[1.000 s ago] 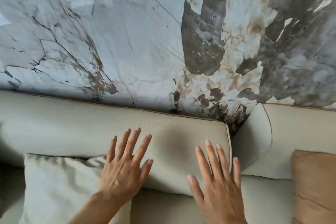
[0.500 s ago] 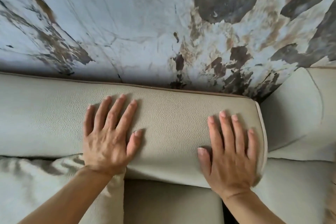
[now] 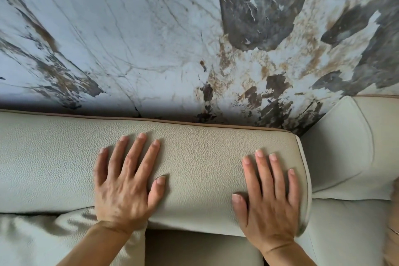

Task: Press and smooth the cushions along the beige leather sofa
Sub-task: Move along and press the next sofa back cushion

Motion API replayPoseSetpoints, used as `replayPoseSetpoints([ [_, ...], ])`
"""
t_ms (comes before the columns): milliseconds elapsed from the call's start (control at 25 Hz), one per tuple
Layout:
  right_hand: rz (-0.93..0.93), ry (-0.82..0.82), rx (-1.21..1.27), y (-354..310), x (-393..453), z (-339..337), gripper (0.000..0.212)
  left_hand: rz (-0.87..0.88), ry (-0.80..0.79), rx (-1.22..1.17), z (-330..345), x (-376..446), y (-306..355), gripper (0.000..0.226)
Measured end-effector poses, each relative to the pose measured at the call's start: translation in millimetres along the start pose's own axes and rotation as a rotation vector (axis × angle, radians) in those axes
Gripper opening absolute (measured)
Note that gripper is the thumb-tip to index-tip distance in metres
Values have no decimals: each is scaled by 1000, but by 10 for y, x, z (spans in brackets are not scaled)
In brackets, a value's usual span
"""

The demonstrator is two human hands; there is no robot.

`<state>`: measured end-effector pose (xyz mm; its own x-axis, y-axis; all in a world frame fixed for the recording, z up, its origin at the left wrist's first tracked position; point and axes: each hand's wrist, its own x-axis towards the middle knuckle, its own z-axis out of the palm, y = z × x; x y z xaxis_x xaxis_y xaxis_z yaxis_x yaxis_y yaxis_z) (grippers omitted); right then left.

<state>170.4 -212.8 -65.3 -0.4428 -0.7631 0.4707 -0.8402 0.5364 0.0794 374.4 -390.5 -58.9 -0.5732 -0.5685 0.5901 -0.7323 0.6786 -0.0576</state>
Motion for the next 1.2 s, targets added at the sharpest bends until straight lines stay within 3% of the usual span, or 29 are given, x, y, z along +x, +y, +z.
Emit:
replayPoseSetpoints([
  [1200, -51, 65, 44, 121, 827, 503, 64, -93, -1, 13, 493, 559, -21, 64],
])
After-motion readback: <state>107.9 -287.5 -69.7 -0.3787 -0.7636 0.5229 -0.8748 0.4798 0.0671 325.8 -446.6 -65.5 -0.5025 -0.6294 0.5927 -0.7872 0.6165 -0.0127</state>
